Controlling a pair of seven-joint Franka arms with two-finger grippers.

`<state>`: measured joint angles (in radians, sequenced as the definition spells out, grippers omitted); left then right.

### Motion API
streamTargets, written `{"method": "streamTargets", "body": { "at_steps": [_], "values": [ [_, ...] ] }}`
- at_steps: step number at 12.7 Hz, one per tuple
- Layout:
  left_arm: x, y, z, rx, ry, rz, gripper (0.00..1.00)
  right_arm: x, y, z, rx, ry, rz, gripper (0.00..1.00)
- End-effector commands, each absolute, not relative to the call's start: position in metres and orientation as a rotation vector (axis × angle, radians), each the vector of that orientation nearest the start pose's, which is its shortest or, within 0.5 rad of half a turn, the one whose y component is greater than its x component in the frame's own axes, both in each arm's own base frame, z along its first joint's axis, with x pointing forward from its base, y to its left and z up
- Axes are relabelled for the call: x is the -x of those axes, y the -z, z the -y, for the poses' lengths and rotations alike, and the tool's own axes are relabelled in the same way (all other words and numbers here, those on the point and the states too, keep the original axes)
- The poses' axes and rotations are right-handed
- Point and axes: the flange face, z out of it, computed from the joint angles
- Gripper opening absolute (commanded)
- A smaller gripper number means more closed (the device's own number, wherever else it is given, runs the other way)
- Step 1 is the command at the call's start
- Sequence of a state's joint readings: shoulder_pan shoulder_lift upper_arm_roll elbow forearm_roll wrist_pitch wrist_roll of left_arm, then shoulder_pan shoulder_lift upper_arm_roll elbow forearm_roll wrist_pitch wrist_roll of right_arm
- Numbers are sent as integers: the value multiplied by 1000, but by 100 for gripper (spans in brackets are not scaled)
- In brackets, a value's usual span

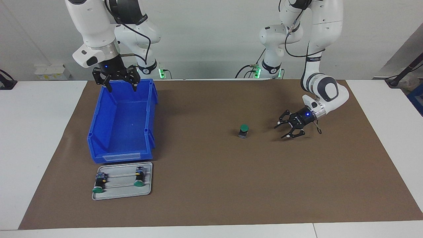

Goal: Place and press button with both arms
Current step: 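Move the left gripper toward the top of the green-capped button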

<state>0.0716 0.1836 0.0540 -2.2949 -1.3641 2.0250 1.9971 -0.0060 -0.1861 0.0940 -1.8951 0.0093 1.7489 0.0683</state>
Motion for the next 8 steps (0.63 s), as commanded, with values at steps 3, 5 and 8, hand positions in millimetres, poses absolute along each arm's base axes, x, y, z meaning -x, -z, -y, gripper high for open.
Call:
{"method": "streamTargets", "body": {
  "at_steps": [3,5,8],
  "values": [
    [-507,-339,7,-2078,-699,879,57,-500,-585,-46,3124,72,54,99],
    [-506,-357,24,-2118,-635,837,56,-499,-586,-46,3124,74,54,99],
    [-512,-379,57,-2271,-506,843,56,-500,-586,-46,3123,74,54,99]
  ]
}}
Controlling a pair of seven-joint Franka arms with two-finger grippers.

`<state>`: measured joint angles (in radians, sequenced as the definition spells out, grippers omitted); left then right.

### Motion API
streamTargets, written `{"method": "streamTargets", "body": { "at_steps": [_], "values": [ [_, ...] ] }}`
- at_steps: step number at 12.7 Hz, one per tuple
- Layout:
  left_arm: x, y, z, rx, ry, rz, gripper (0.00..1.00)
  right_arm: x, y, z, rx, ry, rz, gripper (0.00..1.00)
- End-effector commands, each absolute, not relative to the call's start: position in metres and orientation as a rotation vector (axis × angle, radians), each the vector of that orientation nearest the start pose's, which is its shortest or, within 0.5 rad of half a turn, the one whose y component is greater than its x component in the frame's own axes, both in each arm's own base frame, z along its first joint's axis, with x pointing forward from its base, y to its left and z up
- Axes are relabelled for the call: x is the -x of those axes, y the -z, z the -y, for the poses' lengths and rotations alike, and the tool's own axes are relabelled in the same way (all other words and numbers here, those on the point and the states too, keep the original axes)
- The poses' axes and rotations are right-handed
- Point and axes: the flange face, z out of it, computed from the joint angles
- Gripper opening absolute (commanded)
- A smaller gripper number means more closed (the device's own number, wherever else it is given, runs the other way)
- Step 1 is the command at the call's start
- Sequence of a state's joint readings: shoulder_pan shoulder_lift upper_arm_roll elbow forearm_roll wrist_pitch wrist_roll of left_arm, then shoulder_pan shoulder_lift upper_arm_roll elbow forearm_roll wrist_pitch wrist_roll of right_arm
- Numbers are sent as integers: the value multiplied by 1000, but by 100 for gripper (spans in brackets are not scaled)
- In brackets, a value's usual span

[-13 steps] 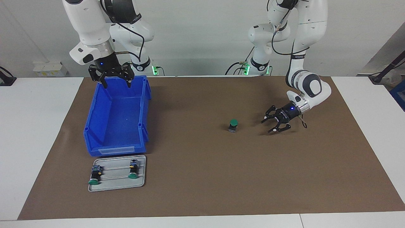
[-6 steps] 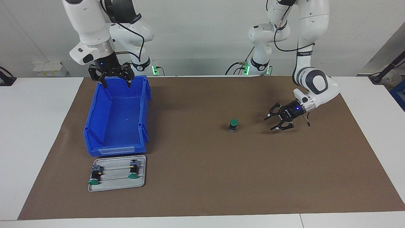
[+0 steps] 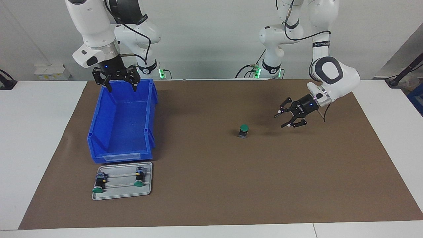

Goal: Place and press button with both arms
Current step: 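Move the left gripper toward the top of the green-capped button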

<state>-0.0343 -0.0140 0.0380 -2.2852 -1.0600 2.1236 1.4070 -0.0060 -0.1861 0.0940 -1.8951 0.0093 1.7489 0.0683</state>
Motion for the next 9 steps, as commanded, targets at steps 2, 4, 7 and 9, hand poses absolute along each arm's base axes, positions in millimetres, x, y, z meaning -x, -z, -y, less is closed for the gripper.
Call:
{"method": "streamTargets", "body": {
  "at_steps": [2,4,7,9],
  "values": [
    [-521,-395,81,-2339,-422,795,48,-500,-585,-46,3124,72,54,99],
    [-530,-413,111,-2420,-337,756,36,-499,-586,-46,3124,74,54,99],
    [-536,-432,149,-2579,-231,730,0,-500,-585,-46,3124,72,54,99],
    [-539,-439,170,-2634,-190,668,0,-500,-585,-46,3124,72,54,99]
  ]
}}
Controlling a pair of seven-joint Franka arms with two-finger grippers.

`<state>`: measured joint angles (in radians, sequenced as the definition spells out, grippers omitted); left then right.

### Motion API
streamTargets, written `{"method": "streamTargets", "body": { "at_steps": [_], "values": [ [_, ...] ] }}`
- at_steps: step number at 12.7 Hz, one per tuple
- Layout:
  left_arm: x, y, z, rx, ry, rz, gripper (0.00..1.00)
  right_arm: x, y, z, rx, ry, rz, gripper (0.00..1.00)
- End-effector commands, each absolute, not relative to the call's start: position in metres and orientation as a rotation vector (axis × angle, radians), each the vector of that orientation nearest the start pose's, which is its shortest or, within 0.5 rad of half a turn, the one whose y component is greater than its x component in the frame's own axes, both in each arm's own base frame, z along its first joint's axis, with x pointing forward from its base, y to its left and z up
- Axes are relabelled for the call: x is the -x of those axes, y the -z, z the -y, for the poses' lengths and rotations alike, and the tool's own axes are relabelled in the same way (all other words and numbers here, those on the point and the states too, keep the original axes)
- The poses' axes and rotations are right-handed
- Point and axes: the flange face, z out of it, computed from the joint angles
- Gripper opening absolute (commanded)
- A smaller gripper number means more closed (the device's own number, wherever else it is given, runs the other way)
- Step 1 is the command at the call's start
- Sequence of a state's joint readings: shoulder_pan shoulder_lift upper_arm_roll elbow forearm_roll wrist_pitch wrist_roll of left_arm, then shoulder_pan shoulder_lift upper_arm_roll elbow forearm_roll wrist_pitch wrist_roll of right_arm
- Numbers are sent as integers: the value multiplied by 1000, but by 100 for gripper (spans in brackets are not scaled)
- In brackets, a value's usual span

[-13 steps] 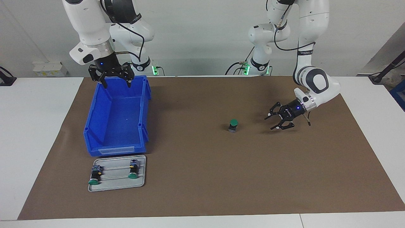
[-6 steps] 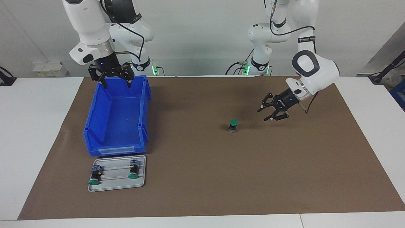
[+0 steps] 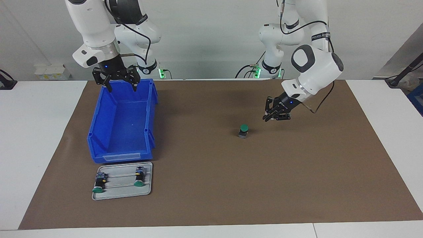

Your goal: Place and press button with both arms

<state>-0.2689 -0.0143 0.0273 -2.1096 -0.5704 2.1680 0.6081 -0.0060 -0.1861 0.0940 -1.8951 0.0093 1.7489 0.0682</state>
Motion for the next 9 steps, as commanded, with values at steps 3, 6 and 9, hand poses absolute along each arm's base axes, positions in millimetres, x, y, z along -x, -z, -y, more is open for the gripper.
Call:
{"method": "streamTargets", "body": {
  "at_steps": [3,6,9],
  "values": [
    [-536,-444,199,3407,189,-769,0,-500,-585,-46,3124,72,54,99],
    [-532,-448,230,3294,172,-601,0,-500,-585,-46,3124,72,54,99],
    [-527,-432,249,3249,129,-612,0,-500,-586,-46,3123,74,54,99]
  ]
}}
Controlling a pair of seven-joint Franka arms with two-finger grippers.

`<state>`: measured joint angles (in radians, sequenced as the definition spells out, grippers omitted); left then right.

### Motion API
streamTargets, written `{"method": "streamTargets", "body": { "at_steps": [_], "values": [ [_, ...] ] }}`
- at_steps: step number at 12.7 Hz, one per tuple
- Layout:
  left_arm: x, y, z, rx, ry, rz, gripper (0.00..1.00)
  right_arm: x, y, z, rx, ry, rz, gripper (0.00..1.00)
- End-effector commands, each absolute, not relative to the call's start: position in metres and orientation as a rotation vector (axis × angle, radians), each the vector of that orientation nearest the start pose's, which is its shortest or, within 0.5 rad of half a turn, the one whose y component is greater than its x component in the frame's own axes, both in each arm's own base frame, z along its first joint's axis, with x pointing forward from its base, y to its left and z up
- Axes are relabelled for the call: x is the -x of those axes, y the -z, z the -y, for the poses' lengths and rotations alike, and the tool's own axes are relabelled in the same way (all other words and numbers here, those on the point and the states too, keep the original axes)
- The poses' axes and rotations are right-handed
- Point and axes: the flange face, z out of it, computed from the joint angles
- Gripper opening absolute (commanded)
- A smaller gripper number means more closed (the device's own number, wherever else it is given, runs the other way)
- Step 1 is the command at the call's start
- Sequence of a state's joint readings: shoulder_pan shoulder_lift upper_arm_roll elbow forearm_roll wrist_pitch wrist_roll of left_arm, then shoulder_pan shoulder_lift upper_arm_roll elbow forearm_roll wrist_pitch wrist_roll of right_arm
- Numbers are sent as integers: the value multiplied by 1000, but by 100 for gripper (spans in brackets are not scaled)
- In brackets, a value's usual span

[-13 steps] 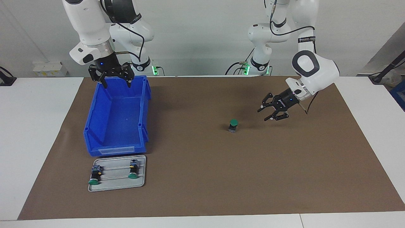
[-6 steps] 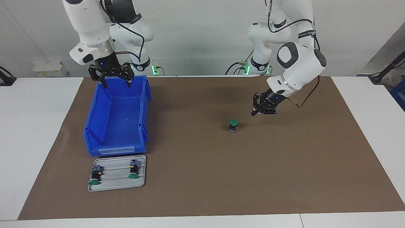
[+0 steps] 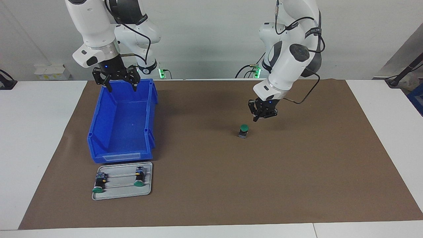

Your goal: Place and press button with both arms

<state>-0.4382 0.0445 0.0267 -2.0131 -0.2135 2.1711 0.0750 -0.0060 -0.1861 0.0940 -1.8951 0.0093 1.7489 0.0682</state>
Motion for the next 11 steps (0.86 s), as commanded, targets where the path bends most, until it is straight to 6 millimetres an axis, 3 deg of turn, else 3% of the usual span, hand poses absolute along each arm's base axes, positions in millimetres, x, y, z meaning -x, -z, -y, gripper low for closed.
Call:
{"method": "streamTargets", "body": {
  "at_steps": [1,4,11],
  "values": [
    [-527,-420,258,3225,114,-614,0,-500,-585,-46,3124,72,54,99],
    [-528,-395,277,3164,87,-622,0,-500,-585,-46,3124,72,54,100],
    [-521,-358,288,3131,33,-660,0,-500,-585,-46,3122,71,53,100]
  ]
}}
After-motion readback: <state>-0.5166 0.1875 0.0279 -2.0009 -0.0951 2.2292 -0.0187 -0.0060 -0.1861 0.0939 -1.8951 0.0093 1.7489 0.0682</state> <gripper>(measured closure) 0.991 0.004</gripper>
